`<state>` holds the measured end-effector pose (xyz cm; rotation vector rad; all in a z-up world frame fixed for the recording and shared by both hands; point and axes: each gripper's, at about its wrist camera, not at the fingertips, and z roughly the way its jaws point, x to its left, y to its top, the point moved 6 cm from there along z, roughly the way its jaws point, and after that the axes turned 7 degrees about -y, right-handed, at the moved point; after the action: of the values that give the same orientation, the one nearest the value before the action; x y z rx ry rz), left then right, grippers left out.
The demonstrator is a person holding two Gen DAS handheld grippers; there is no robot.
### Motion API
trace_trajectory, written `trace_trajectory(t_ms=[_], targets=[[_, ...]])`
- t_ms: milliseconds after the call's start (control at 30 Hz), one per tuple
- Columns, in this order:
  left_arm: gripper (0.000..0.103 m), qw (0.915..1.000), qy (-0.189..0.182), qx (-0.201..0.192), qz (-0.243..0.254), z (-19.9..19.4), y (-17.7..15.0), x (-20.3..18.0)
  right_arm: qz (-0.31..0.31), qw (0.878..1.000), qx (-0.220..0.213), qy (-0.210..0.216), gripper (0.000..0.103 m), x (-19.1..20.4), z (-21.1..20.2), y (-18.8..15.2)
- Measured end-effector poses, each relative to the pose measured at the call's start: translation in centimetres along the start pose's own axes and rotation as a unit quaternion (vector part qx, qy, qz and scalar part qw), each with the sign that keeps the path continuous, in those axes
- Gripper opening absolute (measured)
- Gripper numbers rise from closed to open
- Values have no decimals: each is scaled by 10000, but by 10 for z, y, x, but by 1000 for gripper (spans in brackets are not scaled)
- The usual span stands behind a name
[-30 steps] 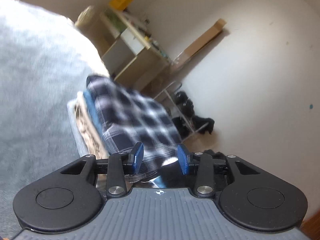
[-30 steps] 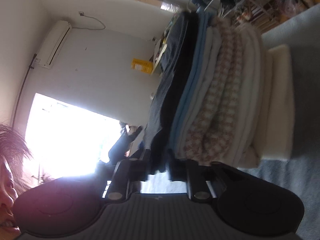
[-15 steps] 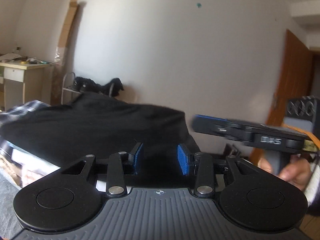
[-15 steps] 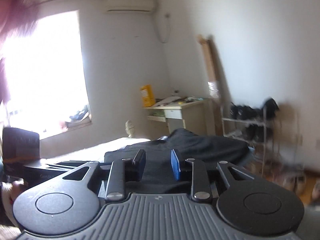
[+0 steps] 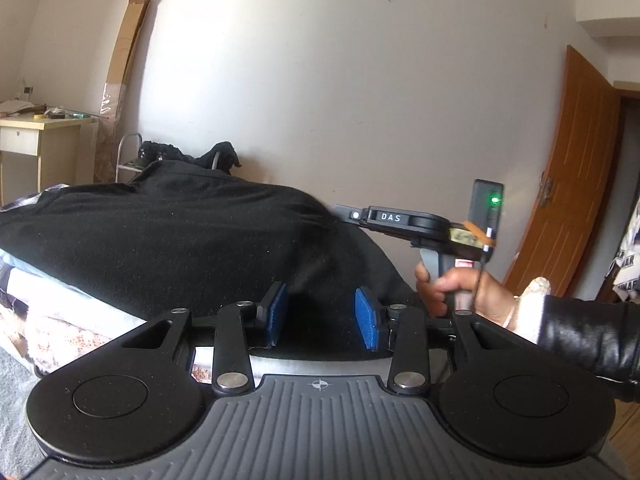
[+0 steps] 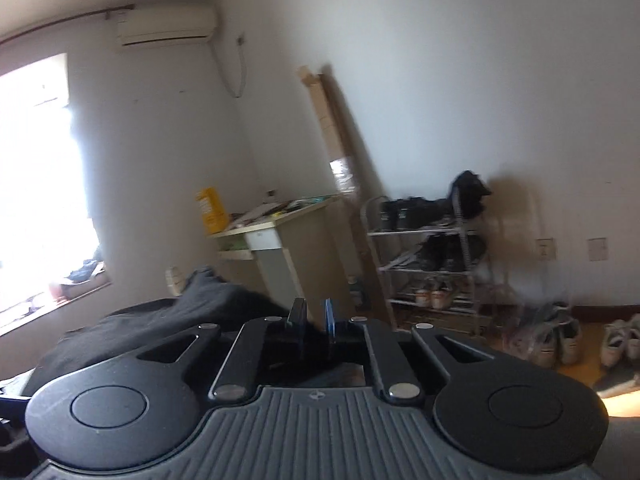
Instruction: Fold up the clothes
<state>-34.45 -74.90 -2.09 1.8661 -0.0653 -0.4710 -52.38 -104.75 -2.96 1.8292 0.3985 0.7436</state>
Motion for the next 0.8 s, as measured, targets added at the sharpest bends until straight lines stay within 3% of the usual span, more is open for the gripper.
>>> trace_trajectory(t_ms=[67,167,267,400,500,667,700,800], targets=[[38,10000,-37,0,12,-2,-1,1,182,9997,-24,-162,10,-11,-3,6],[38,9999,-111,22,50,-1,-1,2,194,9994,-274,70,11,-4,-20,26],[38,9998,-168,2,50,-1,-2,3,-285,9948,-127,973,10,36,-29,39],[38,9997,-229,-29,5,-2,-5,3,-889,9810,517,1647,10,81,-15,27],[38,9996,-280,-45,-41,-2,-6,4,-1245,9767,1014,1425,9,88,18,14],[38,9990,-371,-111,-227,-2,-5,7,-1330,9845,1126,195,8,64,54,32],[38,9989,-389,-124,-238,-2,-6,8,-1316,9845,1126,281,8,66,53,39],[38,9984,-457,-175,-271,-3,-8,9,-1394,9764,1237,1088,8,96,39,54]])
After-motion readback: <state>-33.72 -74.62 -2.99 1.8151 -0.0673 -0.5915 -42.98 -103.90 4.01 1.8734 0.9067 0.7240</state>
